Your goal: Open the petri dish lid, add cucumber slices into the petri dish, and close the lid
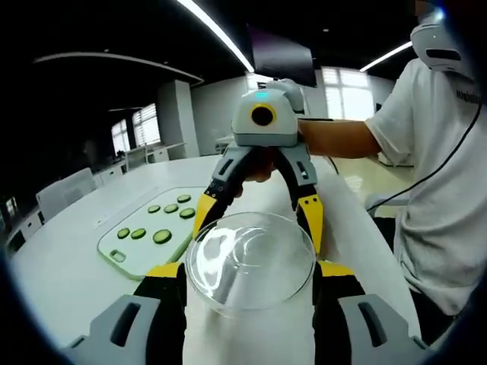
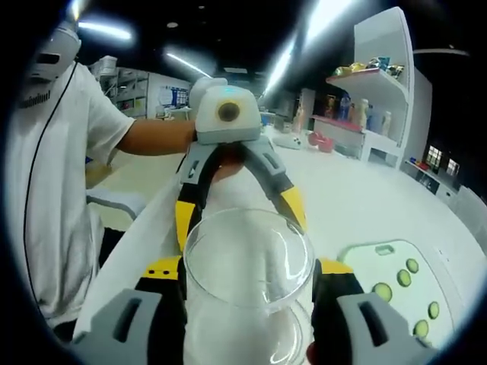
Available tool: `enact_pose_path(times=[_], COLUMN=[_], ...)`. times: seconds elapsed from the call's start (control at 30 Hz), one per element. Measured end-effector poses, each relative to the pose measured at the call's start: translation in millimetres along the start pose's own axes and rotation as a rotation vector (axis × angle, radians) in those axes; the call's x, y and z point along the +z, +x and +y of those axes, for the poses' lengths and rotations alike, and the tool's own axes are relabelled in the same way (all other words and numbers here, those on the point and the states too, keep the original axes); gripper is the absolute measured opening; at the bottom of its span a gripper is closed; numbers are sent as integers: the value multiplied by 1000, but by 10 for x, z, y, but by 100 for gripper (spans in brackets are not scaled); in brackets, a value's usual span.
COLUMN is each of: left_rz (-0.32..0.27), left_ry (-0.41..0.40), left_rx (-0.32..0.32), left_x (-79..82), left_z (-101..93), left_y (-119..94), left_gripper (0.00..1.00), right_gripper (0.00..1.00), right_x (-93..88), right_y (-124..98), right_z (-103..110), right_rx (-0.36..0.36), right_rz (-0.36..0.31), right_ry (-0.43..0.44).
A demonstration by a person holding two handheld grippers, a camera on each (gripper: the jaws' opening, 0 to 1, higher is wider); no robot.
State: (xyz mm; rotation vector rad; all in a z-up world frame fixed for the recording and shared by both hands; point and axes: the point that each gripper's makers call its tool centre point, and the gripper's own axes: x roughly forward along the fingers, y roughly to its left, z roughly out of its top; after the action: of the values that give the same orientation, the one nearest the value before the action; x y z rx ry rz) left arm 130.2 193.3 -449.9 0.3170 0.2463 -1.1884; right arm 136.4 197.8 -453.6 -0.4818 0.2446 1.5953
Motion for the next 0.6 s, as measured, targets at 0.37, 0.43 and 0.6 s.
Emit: enact_pose_path(times=[0.37,0.43,0.6], left_rz=[7,9,12], left_ry=[-9,-9,-14], left_rx=[28,33,48], left_x=[-72,-83,-121], left_z=[36,41,56], left_y=[-187,-218,-309], left_gripper=[66,66,66], right_gripper=[65,65,65], right_x=[101,120,165], right_y=[180,216,302], right_z=[24,29,47], right_rx=[26,31,44], right_rz=[-2,-4,-6], right_ry=[-14,-17,-23])
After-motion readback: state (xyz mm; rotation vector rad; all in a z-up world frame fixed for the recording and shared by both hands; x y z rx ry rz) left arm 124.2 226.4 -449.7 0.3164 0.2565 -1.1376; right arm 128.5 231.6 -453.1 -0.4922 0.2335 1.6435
